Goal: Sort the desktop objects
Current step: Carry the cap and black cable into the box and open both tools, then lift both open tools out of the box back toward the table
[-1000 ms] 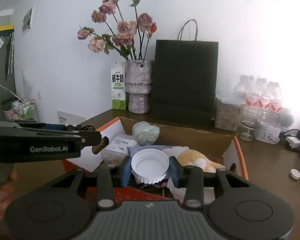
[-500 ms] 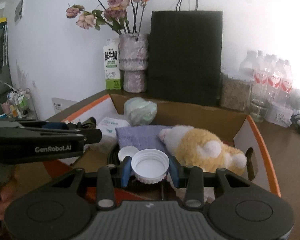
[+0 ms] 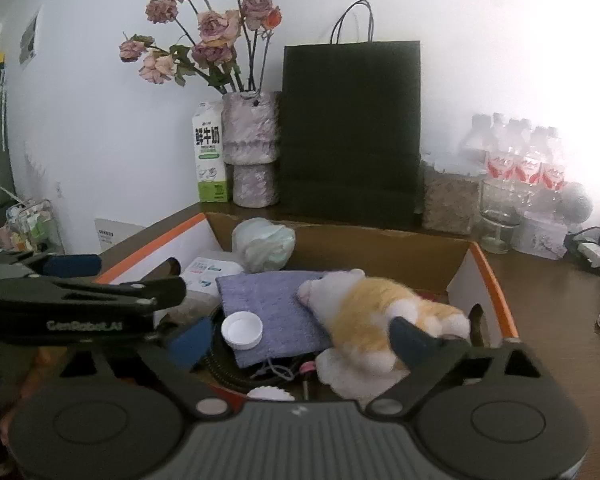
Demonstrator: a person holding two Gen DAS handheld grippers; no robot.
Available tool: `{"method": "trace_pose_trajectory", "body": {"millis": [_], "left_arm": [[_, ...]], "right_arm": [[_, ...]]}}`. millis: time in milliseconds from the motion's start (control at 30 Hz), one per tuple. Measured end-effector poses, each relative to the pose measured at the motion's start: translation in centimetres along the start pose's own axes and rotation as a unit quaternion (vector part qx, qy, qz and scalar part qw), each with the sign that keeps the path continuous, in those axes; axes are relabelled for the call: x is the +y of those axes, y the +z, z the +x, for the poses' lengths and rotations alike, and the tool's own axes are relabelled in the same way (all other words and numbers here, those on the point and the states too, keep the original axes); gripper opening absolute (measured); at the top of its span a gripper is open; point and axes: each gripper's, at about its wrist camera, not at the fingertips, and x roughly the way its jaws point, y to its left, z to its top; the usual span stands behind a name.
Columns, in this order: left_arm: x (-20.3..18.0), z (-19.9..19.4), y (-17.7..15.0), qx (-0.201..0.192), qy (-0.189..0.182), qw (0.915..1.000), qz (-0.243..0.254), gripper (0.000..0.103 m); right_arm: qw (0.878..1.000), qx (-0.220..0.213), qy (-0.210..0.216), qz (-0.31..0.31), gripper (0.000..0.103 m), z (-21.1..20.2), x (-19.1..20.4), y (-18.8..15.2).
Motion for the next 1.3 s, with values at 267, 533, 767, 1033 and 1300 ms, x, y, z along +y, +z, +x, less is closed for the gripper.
{"method": "trace_pose_trajectory", "body": {"millis": [267,533,767,1033,1300], "left_arm": [[-0.2,-0.7,0.2,0.006,0.002,1.0,-0.002,0.103],[-0.4,-2.4,0.1,0.005,-0.009,1.0,0.001,0.103],[-0.8,-4.9,-0.7,0.008,-0.011,0.9999,0.008,0.103],[-2.1,-8.0,-1.7,0.001,-0.025,0.9996,0.012,0.103],[-3.3,-10.4,-3.4,0.015,-0.04,0.999,0.015,0.103]], "right_arm": [[1.0,-0.004,-0.005,-0.002,0.103,-0.9,0.1,0.5],[1.0,-0.009,-0.003,-0.007,0.103,-2.7,0.1,0.8],[1.0,-0.003,-0.017,0.006,0.103,-5.0,-1.1,0.3],[0.999,-0.003,-0.033,0.017,0.103,-8.4,-2.2,-1.1],[0.999,0.002,-0.041,0.025,0.103,-11.5,-3.3,-2.8]]}}
